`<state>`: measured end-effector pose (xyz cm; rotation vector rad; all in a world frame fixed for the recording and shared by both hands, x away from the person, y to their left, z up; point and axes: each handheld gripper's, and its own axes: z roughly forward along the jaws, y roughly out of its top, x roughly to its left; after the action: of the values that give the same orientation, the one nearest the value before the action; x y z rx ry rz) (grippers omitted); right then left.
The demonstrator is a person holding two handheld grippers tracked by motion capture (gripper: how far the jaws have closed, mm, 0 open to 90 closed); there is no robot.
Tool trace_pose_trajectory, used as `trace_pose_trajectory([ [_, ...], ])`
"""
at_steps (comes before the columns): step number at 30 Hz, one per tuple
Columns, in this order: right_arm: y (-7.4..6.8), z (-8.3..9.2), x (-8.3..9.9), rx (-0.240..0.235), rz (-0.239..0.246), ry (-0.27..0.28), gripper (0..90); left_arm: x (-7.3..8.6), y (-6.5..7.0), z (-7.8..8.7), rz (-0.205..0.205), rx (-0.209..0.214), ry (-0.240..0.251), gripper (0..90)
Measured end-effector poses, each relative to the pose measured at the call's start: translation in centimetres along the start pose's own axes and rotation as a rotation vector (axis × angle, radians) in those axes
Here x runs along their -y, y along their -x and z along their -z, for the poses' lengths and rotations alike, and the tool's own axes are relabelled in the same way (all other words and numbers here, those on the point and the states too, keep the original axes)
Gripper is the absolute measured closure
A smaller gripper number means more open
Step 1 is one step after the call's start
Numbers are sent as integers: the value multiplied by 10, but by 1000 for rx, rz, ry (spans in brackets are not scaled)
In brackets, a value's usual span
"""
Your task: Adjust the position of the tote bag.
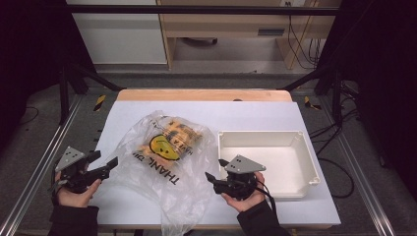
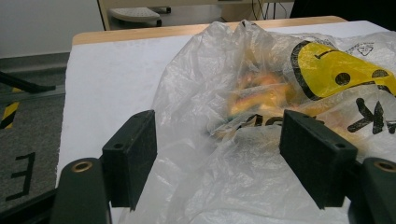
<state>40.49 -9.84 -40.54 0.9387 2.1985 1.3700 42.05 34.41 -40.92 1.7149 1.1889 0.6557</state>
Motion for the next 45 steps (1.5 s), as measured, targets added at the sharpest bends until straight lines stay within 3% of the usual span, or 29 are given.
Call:
trace_pose_trajectory([
  [9, -24, -19, -4, -74, 29, -20, 414, 0, -2, -3, -31, -6, -12, 273],
  [16, -52, -46, -7, -150, 58, -61, 423, 5, -9, -5, -43, -35, -42, 281],
  [24, -75, -64, -4, -212, 94, -107, 444, 13, -12, -2, -49, -16, -108, 376],
  [28, -82, -75, 2, -195, 135, -159, 496, 21, -12, -5, -68, -6, -171, 419],
  [31, -81, -80, 8, -184, 135, -184, 559, 27, -13, -8, -67, 0, -203, 450],
  [33, -78, -84, 14, -178, 133, -206, 617, 35, -14, -17, -67, -4, -270, 514],
  [36, -77, -89, 18, -175, 135, -236, 702, 38, -13, -22, -78, 2, -318, 652],
  [38, -76, -90, 20, -167, 138, -255, 730, 39, -13, -24, -79, 3, -329, 691],
  [39, -75, -93, 24, -159, 145, -277, 787, 39, -12, -24, -77, 1, -338, 767],
  [41, -75, -95, 26, -145, 152, -310, 848, 40, -13, -24, -71, 3, -338, 820],
  [45, -74, -93, 25, -142, 158, -312, 900, 39, -15, -20, -52, 10, -315, 882],
])
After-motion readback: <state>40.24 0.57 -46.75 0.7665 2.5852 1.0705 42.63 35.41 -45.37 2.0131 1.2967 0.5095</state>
